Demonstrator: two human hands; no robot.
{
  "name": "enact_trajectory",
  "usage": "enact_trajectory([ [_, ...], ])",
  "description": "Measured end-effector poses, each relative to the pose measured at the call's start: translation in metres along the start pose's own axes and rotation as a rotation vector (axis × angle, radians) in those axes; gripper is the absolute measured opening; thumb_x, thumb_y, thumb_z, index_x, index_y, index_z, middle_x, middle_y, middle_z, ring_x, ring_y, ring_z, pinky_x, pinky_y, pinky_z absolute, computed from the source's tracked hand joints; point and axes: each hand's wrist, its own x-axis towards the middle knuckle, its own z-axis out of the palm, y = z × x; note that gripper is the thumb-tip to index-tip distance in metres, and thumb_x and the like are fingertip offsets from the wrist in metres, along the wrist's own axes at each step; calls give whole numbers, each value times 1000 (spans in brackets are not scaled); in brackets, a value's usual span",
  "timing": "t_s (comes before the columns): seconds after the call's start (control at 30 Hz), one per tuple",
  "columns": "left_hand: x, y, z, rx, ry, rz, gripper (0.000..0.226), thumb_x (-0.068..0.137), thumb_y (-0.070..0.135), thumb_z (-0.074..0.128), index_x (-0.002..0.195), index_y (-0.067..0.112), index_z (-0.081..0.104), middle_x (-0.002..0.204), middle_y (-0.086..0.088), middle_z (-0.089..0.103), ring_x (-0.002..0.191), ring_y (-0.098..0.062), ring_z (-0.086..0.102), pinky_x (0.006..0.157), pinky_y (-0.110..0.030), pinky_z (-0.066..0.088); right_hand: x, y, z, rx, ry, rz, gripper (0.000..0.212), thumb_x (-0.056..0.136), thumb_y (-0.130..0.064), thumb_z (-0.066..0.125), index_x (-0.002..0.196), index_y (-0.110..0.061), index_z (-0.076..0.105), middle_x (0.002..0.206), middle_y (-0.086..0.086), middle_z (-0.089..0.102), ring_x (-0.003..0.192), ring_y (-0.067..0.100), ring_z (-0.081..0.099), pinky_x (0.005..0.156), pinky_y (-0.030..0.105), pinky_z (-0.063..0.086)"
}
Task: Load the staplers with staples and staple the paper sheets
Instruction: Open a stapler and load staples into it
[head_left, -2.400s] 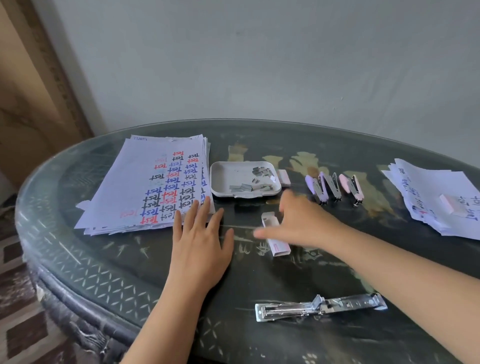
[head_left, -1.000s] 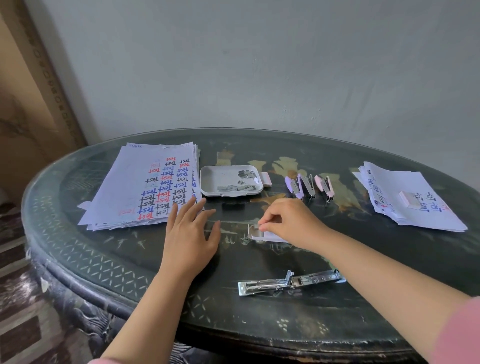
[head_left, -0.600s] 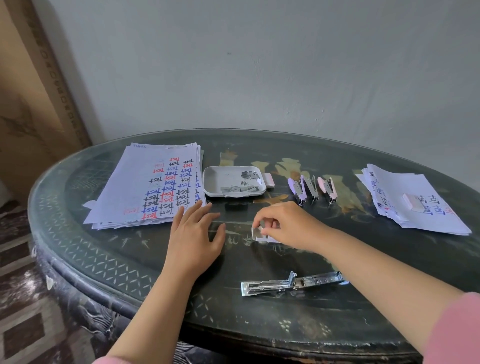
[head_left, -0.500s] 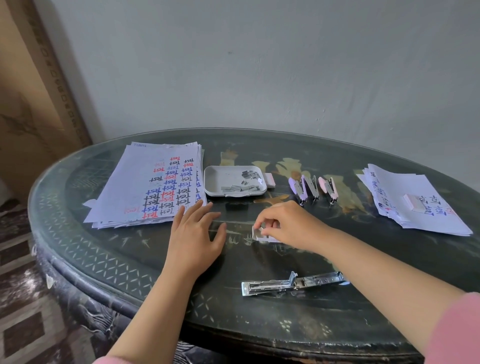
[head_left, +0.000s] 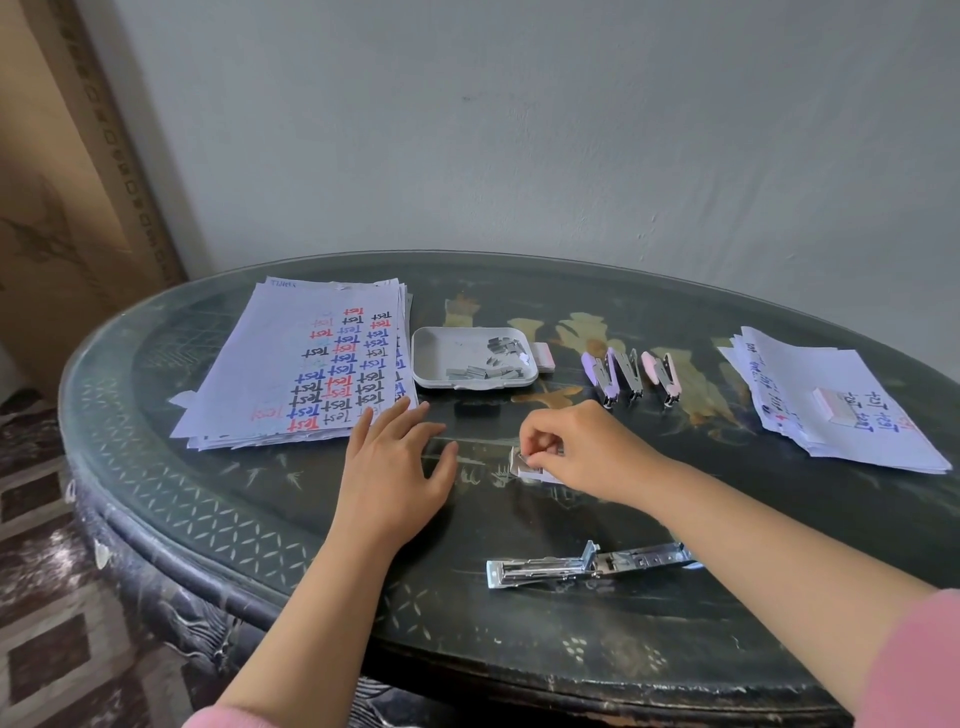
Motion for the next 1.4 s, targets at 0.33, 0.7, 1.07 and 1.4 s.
enact_trajectory([
  [0.33, -1, 0, 0, 9, -6, -1, 47, 85, 51, 40, 113, 26, 68, 136, 5, 55, 137, -11, 35, 117, -35, 9, -1, 0, 1, -29, 1, -2, 11, 84, -11, 67, 89, -20, 71, 78, -5, 67, 69, 2, 58, 72, 24, 53],
  [0.7, 1, 0, -1, 4, -14, -2, 46, 86, 51, 40, 113, 25, 67, 136, 4, 55, 137, -11, 34, 118, -37, 10, -4, -2, 4, -44, 34, -17, 5, 84, -21, 72, 86, -16, 70, 78, -12, 62, 80, 9, 57, 79, 34, 52],
  [1.07, -1, 2, -5, -38, -3, 22, 45, 86, 49, 40, 112, 25, 68, 135, 4, 56, 137, -11, 36, 118, -37, 10, -4, 0, -4, 42, 143, 94, 5, 86, -11, 68, 89, -16, 69, 85, -4, 66, 78, 10, 60, 82, 35, 54],
  [1.4, -44, 21, -25, -380, -195, 195, 42, 67, 73, 61, 90, 39, 71, 92, 28, 65, 99, 4, 55, 93, -34, 41, -74, -48, -18, 270, -64, 98, 30, 76, -10, 78, 93, -30, 64, 82, -8, 72, 72, 4, 66, 73, 20, 53],
])
